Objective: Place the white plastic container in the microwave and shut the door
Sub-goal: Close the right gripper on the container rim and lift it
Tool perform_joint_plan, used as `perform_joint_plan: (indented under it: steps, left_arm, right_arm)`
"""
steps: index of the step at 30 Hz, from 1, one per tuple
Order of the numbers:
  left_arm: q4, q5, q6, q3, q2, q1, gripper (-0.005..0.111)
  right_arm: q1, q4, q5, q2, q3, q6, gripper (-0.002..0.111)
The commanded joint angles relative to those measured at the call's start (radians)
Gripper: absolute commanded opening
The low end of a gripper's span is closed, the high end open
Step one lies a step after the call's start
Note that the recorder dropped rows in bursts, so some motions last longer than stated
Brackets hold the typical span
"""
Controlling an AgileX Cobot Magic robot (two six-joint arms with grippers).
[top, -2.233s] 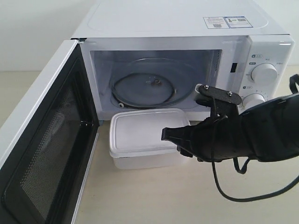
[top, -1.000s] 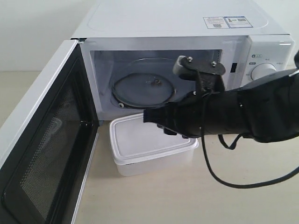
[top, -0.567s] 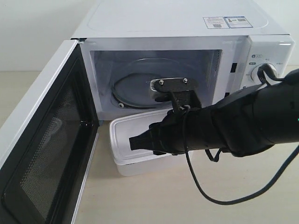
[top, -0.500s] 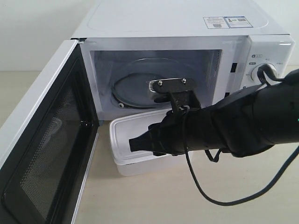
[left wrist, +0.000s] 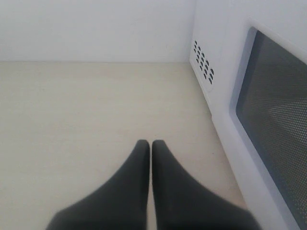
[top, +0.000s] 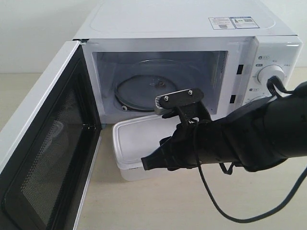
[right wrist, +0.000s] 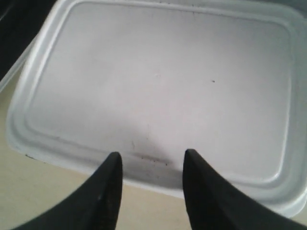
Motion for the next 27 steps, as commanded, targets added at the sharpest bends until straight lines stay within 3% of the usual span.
perform_joint_plan:
  steps: [1,27]
  left_arm:
    - [-0.002,0.0,-0.001,0.003,-0.002,0.003,0.004]
    - [-0.002,0.0,-0.001,0.003,-0.002,0.003,0.004]
  right_arm:
    - [0.0,-0.009,-0.002,-0.002,0.026,-0.037,0.04]
    - [-0.023,0.042,-0.028,-0.194,0.148,-0.097,0.04]
